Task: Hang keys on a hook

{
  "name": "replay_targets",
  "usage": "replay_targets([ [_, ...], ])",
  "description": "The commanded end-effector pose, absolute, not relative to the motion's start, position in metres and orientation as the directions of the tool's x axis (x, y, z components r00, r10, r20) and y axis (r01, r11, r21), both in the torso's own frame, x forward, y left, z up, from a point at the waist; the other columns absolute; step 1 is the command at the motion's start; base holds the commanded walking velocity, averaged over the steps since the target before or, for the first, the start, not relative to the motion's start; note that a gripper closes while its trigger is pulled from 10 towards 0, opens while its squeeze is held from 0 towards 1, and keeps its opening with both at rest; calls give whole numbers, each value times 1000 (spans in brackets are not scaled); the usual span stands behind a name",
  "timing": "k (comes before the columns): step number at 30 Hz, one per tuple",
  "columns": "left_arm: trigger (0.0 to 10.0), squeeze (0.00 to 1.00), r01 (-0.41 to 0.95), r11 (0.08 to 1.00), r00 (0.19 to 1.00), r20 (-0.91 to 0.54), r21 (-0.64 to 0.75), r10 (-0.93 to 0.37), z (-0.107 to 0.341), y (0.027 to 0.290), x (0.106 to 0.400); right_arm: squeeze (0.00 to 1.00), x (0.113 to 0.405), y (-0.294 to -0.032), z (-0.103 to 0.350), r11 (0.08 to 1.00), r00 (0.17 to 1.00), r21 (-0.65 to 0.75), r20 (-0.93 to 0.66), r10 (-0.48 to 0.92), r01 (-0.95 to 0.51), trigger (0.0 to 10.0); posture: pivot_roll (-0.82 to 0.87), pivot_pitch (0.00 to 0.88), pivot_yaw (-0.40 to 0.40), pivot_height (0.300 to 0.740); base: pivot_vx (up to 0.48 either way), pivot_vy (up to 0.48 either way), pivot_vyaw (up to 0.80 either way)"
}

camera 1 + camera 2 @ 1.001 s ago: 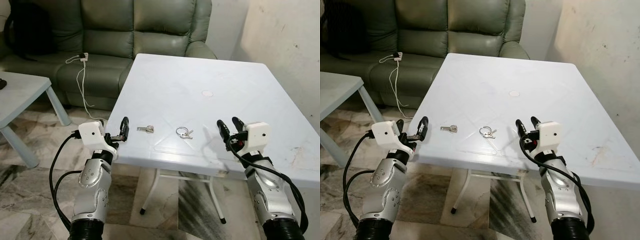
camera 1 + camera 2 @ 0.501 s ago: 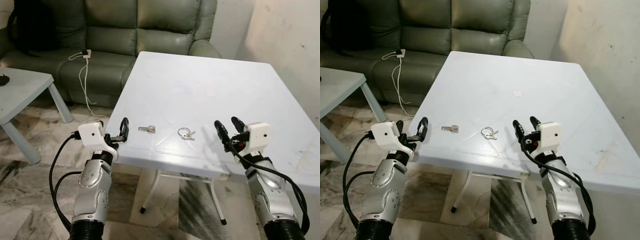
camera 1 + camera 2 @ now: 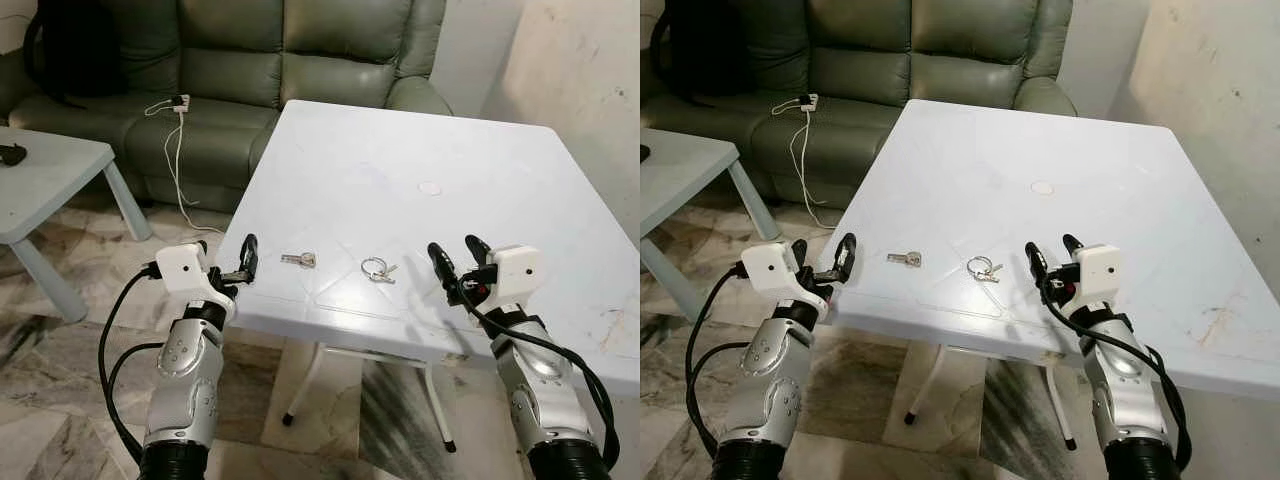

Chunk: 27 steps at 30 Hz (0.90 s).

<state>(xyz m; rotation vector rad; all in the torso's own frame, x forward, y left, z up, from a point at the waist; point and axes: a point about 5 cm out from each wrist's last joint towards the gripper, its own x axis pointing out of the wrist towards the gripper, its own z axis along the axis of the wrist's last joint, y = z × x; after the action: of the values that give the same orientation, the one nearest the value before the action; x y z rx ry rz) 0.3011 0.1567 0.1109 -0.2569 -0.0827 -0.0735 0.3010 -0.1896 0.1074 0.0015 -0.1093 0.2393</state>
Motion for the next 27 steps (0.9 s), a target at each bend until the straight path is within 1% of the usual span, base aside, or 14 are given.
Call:
replay_targets([
  [1, 10000, 0, 94, 965, 992, 101, -243, -71, 114, 154, 300, 0, 301, -193, 112, 971, 964, -26, 119, 237, -236, 10000, 36, 0, -93, 740, 0, 0, 0],
  [11, 10000, 0, 102, 965, 992, 97, -241, -80, 113, 151, 298, 0, 302, -192, 113, 969, 962, -27, 117, 246, -245, 10000, 39, 0, -96, 740, 0, 0, 0],
  [15, 10000, 0, 132, 967, 989, 91, -218, -114, 112, 144, 296, 0, 304, -188, 115, 963, 956, -32, 120, 268, -266, 10000, 39, 0, -96, 740, 0, 0, 0],
  [22, 10000, 0, 194, 956, 980, 79, -218, -181, 110, 126, 285, 0, 314, -175, 121, 930, 924, -56, 104, 367, -363, 10000, 41, 6, -96, 740, 0, 0, 0],
  [27, 10000, 0, 207, 954, 978, 78, -218, -194, 110, 122, 281, 0, 318, -169, 122, 913, 908, -53, 94, 408, -405, 10000, 47, 7, -98, 740, 0, 0, 0],
])
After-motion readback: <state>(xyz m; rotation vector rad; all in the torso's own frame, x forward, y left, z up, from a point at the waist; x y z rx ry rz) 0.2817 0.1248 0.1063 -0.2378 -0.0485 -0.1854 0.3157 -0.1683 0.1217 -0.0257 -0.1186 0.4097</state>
